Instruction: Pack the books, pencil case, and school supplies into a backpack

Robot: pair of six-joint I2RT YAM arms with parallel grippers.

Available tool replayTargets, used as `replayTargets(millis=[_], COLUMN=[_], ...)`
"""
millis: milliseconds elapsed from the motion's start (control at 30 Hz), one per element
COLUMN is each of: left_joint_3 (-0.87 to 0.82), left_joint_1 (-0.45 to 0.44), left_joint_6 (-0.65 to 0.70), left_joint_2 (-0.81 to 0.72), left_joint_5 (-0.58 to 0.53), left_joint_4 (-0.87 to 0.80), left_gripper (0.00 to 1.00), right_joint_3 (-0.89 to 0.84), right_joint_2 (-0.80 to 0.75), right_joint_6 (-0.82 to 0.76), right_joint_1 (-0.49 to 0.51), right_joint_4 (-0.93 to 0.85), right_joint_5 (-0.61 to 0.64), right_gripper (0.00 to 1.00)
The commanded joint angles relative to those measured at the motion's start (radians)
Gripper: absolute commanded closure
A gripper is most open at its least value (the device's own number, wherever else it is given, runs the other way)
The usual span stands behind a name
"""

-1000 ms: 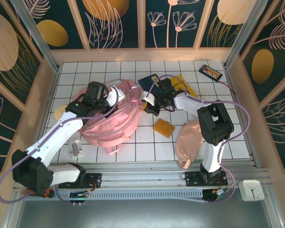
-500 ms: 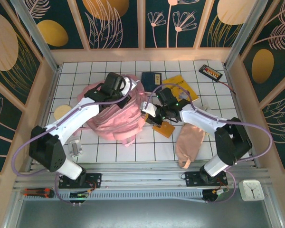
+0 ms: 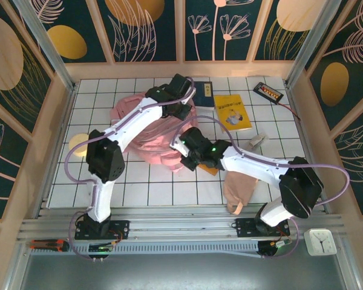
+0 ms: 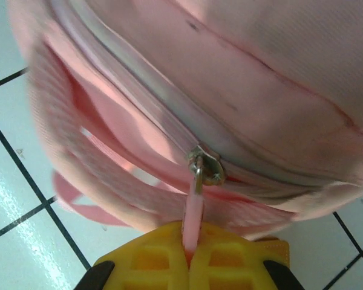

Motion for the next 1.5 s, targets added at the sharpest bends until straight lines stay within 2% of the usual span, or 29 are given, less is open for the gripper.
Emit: replayTargets(millis=[0, 100, 200, 267, 367, 433, 467, 567, 767, 833, 900, 1033, 1067, 1100, 1267, 1367, 1467], left_joint_3=[0.132, 0.155, 0.175, 0.2, 0.248, 0.308, 0.339, 0.483, 0.965, 0.918, 0.958, 0.967, 0.963, 0.949, 0.808, 0.634, 0.369], left_joint_1=[-0.004, -0.009, -0.01, -0.011, -0.013, -0.015, -0.017, -0.017, -0.017, -0.019, -0.019, -0.019, -0.019, -0.02, -0.02, -0.02, -0.019], left_joint_6=[-0.122, -0.137, -0.181, -0.218, -0.262, -0.273, -0.272, -0.266, -0.294, -0.296, -0.292, -0.273, -0.266, -0.263, -0.262, -0.256, -0.237], left_joint_2=[0.029, 0.027, 0.031, 0.042, 0.064, 0.085, 0.097, 0.153, 0.36, 0.345, 0.364, 0.373, 0.375, 0.375, 0.349, 0.27, 0.142], left_joint_5=[-0.058, -0.067, -0.057, -0.026, 0.019, 0.023, 0.018, 0.001, 0.01, 0.026, 0.02, -0.032, -0.047, -0.058, -0.133, -0.21, -0.311], left_joint_4=[0.021, 0.009, -0.013, -0.024, -0.036, -0.072, -0.095, -0.176, -0.412, -0.417, -0.448, -0.481, -0.489, -0.5, -0.566, -0.551, -0.501], left_gripper=[1.0, 1.0, 1.0, 1.0, 1.0, 1.0, 1.0, 1.0, 1.0, 1.0, 1.0, 1.0, 0.96, 0.85, 0.65, 0.58, 0.49], right_joint_3=[0.03, 0.034, 0.053, 0.061, 0.032, 0.027, 0.036, 0.064, 0.067, 0.039, 0.021, -0.009, -0.019, -0.03, -0.072, -0.077, -0.085], right_joint_2=[-0.01, -0.038, -0.056, -0.048, -0.04, -0.012, 0.006, 0.059, 0.093, 0.08, 0.065, 0.025, 0.013, -0.002, -0.051, -0.06, -0.056], right_joint_6=[0.137, 0.205, 0.218, 0.216, 0.164, 0.154, 0.165, 0.172, 0.275, 0.333, 0.352, 0.352, 0.352, 0.349, 0.332, 0.321, 0.318], right_joint_1=[0.071, 0.074, 0.081, 0.102, 0.164, 0.181, 0.187, 0.202, 0.182, 0.169, 0.166, 0.162, 0.159, 0.156, 0.134, 0.125, 0.12], right_joint_4=[-0.048, -0.052, 0.009, 0.081, 0.262, 0.349, 0.363, 0.37, 0.434, 0.487, 0.503, 0.453, 0.439, 0.428, 0.382, 0.372, 0.383], right_joint_5=[0.115, 0.166, 0.096, 0.009, -0.194, -0.353, -0.382, -0.407, -0.347, -0.332, -0.313, -0.226, -0.212, -0.206, -0.201, -0.207, -0.222], right_gripper=[1.0, 1.0, 1.0, 1.0, 1.0, 1.0, 1.0, 1.0, 1.0, 1.0, 1.0, 1.0, 1.0, 1.0, 1.0, 1.0, 1.0])
